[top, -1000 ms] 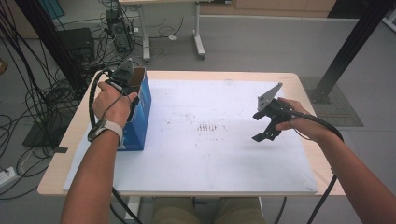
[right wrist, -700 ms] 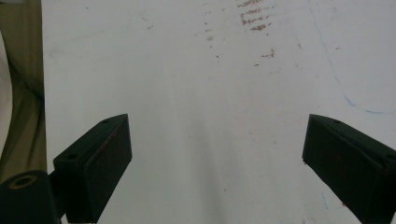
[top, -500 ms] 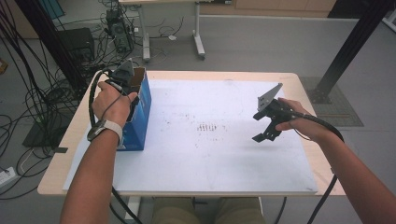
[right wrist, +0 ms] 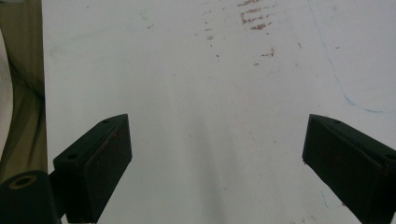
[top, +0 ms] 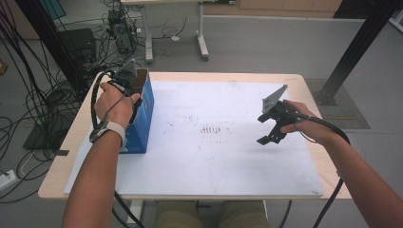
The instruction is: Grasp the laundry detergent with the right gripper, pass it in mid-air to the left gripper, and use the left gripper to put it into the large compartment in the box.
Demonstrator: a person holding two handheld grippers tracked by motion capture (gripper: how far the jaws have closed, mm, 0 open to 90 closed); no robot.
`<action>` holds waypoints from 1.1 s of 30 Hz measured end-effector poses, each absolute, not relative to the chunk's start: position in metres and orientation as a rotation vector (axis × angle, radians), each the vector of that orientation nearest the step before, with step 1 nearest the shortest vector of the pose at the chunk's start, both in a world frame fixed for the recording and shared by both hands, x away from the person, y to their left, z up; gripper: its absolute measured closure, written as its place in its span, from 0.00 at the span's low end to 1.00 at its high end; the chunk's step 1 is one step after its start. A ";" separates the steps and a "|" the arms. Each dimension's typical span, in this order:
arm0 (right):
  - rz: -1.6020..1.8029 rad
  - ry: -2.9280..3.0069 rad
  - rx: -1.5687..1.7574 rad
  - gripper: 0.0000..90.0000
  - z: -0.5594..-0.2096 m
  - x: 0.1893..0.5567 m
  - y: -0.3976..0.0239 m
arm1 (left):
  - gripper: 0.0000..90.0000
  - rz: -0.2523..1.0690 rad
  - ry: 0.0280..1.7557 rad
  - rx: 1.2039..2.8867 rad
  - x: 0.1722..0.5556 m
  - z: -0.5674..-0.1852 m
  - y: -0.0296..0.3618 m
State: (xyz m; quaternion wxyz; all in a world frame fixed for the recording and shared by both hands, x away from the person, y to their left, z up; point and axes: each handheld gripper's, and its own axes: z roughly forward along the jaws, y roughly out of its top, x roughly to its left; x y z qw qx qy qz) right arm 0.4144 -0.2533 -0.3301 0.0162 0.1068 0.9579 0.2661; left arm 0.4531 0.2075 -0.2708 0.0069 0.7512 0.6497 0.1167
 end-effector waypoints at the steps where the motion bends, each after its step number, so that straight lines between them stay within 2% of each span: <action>1: 0.828 2.978 0.332 0.09 -0.330 0.414 -0.253 | 0.41 0.365 2.033 2.350 0.453 -0.271 0.208; 33: 0.837 2.980 0.334 0.09 -0.331 0.412 -0.255 | 0.41 0.367 2.035 2.346 0.453 -0.271 0.207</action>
